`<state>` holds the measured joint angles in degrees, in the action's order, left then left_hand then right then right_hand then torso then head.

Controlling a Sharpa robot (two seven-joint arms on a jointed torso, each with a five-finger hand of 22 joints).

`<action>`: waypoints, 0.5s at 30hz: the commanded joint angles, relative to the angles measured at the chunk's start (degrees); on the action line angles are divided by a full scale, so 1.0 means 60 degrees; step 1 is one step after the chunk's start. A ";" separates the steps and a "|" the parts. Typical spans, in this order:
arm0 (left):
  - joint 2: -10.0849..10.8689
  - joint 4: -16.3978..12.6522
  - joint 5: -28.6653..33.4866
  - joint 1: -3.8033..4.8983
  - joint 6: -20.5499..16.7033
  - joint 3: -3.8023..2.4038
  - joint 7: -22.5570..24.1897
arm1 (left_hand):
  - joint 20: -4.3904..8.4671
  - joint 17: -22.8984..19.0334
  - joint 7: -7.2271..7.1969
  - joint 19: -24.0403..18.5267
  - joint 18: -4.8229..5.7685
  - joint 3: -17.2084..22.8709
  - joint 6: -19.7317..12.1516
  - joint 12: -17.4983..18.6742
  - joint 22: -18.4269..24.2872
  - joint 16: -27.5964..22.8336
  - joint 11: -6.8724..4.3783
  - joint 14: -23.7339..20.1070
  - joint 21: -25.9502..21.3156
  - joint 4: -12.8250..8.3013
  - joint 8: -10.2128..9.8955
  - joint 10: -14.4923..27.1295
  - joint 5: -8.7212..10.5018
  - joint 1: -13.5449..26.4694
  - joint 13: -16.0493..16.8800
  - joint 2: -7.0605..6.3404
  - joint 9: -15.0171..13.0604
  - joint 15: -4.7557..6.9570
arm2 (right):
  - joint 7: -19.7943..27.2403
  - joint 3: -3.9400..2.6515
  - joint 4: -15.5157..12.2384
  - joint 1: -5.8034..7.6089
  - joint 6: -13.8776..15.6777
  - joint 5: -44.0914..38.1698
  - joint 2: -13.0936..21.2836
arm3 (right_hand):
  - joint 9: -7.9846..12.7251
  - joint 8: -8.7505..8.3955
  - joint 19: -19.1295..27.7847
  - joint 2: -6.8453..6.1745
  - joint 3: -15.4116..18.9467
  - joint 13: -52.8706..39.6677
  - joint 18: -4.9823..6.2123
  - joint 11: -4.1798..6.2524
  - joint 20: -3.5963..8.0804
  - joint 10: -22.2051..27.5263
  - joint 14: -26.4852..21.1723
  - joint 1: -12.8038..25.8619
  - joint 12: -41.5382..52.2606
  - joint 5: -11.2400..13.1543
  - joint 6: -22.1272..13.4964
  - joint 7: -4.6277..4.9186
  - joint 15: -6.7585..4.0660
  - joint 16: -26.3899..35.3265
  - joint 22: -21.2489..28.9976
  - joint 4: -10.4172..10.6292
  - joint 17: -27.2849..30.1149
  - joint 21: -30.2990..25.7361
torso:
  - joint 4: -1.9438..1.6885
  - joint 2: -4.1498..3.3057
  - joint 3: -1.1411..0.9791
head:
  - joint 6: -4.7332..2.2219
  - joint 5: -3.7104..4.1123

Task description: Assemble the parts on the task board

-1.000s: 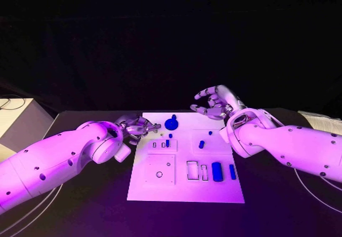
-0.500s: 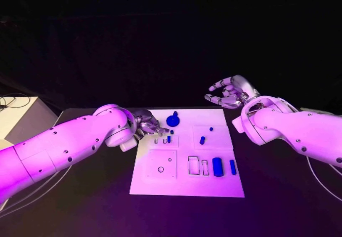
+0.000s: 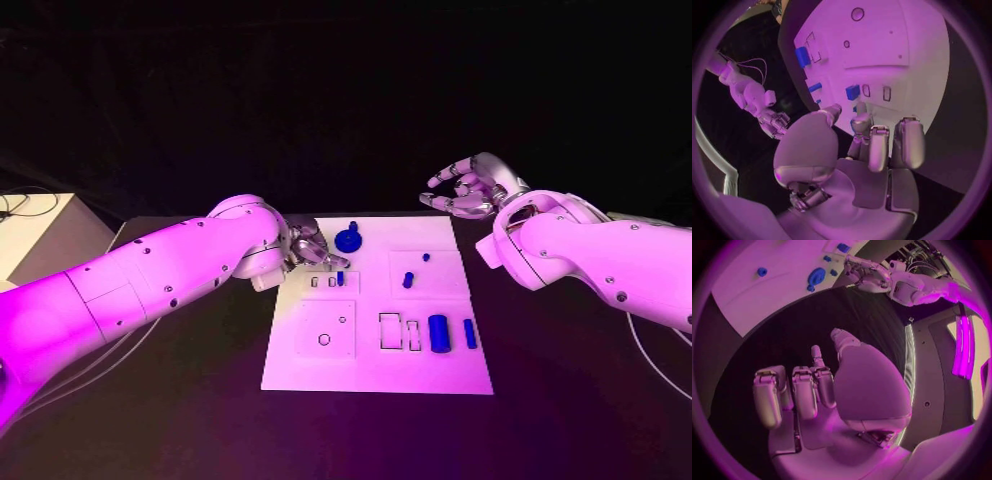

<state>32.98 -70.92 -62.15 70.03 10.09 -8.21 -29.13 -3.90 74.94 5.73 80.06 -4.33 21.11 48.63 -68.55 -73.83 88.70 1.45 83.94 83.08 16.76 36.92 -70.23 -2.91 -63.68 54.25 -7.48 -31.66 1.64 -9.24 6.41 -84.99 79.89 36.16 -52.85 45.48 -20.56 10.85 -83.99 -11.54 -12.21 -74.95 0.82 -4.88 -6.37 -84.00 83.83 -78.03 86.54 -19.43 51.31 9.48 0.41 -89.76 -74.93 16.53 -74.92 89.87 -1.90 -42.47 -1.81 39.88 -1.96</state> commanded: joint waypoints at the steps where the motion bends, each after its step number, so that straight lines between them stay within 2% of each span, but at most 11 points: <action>1: -0.0156 0.0224 -0.0239 0.0071 0.0599 0.0031 -0.0121 | -0.0013 0.2032 -0.0002 0.0028 0.0141 -0.0023 -0.0087 0.0057 0.0012 -0.0011 0.0010 0.0829 0.0050 -0.0020 -0.0025 0.0081 -0.0028 0.0075 -0.0015 0.0022 -0.0014 0.0052 | -0.0166 -0.0004 -0.0018 0.0006 -0.0259 -0.0154 0.0024 | 0.0007 0.0026 -0.1001 -0.0014 0.0043 -0.1832 -0.0137 0.0019 0.0008 -0.0274 0.1029 0.0023 -0.0054 -0.0053 -0.0021 0.0003 0.0012 -0.0040 -0.2512 -0.0027 -0.2513 0.0021 | 0.0000 -0.0032 0.0010 | 0.0014 0.0001; 15: -0.0504 0.0576 -0.0237 0.0141 0.0935 0.0096 -0.0141 | -0.0022 0.2029 0.0011 0.0021 0.0141 -0.0025 -0.0110 0.0064 0.0010 -0.0014 0.0023 0.0826 0.0048 -0.0002 -0.0035 0.0104 -0.0022 0.0122 -0.0009 0.0035 -0.0090 0.0041 | -0.0274 -0.0004 -0.0032 0.0009 -0.0294 -0.0272 0.0033 | 0.0009 0.0020 -0.1001 -0.0020 0.0053 -0.1821 -0.0137 0.0016 0.0007 -0.0263 0.1029 0.0031 -0.0064 -0.0086 -0.0033 0.0008 0.0015 -0.0040 -0.2512 -0.0019 -0.2513 0.0021 | 0.0000 -0.0030 0.0032 | 0.0136 0.0007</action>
<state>30.19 -67.54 -63.26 70.76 13.80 -7.62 -29.84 -3.91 74.93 5.73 80.06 -4.34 21.11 48.22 -68.55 -73.83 88.70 1.66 83.94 83.08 16.76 36.92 -70.03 -2.91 -63.38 54.21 -7.18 -32.15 1.63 -10.60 6.41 -85.10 79.91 35.39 -53.44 45.71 -20.56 10.85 -83.99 -11.54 -12.21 -74.94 0.83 -4.88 -6.37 -84.00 83.83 -78.04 86.54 -19.75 51.31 9.48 0.41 -89.76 -74.92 16.53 -74.91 89.87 -1.92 -42.68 -1.64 40.53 -1.82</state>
